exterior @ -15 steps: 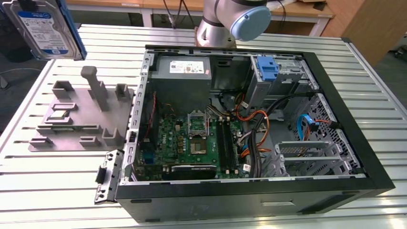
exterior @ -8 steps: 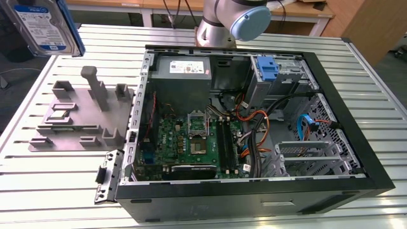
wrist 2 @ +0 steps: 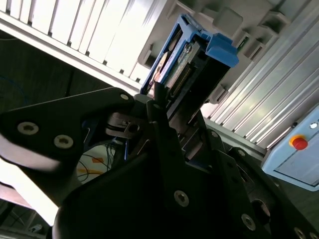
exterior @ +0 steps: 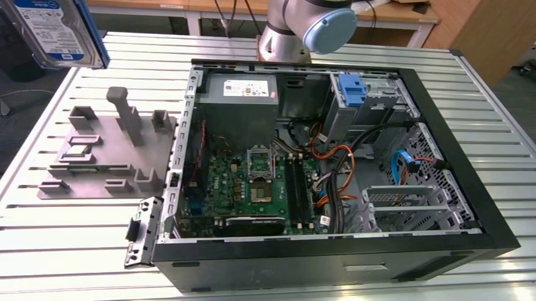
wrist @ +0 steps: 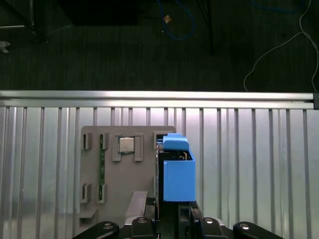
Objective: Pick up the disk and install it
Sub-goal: 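Pick up the disk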
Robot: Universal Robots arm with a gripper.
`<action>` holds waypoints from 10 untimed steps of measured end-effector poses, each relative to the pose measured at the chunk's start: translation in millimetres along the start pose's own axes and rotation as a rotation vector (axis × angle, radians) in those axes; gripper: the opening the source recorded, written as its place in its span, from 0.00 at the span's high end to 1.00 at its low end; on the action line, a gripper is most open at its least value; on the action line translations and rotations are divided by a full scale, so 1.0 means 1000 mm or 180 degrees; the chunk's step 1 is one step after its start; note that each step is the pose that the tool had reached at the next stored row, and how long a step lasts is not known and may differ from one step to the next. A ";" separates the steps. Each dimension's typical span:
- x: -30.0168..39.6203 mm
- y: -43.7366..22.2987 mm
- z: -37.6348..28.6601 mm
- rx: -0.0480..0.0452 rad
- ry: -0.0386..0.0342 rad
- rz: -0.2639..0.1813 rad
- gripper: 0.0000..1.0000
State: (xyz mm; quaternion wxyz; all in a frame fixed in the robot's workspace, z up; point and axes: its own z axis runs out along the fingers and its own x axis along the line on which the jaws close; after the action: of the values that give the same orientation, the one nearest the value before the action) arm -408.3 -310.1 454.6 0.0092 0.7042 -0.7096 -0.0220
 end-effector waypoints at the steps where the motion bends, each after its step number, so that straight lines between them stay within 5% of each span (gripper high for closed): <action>1: 0.0000 0.0001 -0.0014 0.0000 0.0000 0.0000 0.65; 10: -0.0005 0.0006 -0.0132 0.0000 0.0000 0.0000 0.65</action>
State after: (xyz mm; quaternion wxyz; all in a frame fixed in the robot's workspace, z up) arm -408.3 -309.9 467.8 0.0092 0.7042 -0.7096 -0.0220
